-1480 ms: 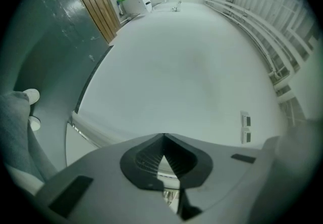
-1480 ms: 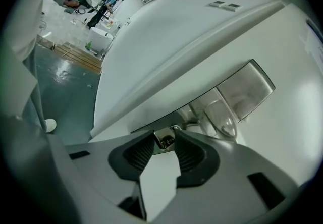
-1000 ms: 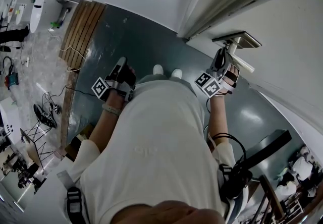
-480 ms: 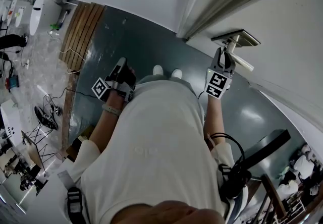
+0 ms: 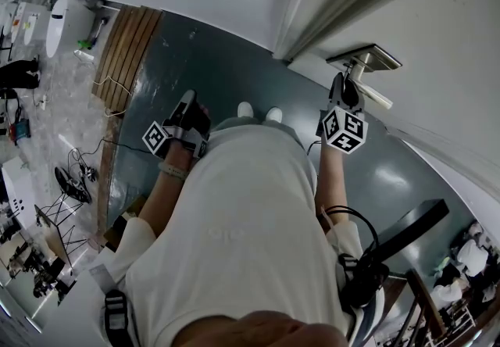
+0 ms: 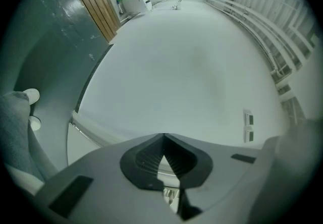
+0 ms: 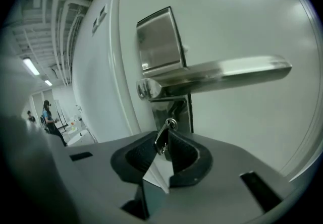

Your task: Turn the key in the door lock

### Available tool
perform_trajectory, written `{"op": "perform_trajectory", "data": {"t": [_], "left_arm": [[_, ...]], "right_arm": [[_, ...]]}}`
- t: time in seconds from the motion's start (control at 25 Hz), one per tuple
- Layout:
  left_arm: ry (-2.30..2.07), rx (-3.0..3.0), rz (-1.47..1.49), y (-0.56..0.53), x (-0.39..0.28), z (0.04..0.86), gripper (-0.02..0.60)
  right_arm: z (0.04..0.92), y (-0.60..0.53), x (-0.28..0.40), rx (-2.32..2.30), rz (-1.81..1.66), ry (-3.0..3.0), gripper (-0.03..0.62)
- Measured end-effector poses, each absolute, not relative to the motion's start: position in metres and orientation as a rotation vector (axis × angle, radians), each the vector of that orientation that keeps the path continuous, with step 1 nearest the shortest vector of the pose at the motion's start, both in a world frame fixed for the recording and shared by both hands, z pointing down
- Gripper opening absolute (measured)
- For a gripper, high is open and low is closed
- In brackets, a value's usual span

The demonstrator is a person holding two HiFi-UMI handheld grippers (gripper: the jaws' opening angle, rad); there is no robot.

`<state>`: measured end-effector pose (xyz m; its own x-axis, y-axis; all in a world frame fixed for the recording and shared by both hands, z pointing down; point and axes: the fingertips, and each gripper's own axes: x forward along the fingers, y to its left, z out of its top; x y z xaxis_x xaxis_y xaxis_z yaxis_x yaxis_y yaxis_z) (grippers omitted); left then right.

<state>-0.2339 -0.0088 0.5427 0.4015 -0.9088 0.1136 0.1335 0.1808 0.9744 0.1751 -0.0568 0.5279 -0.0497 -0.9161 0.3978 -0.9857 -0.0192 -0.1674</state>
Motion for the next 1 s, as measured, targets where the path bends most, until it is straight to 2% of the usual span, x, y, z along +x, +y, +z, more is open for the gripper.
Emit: {"op": "perform_trajectory", "data": {"t": [0.2,0.64,0.84,1.0], "left_arm": [[-0.862,1.138,-0.881,-0.010,-0.234,0.543,0.008],[-0.858,1.129,-0.884,-0.011,-0.235,0.545,0.008],[-0.859,1.120,-0.885,-0.010,-0.235,0.545,0.008],[-0.856,1.109,-0.884,-0.010,-0.235,0.548,0.008]], "right_arm": [[0.526,-0.056,0.176,2.107,0.907,-2.163,0.078],[0.531,-0.052,0.177,2.171,1.894,-2.300,0.077],[0.534,-0.054,0.180,2.063,2.361,-2.377,0.078],[0.536,-0.056,0.179,1.968,2.582,-2.404,0.078]]}}
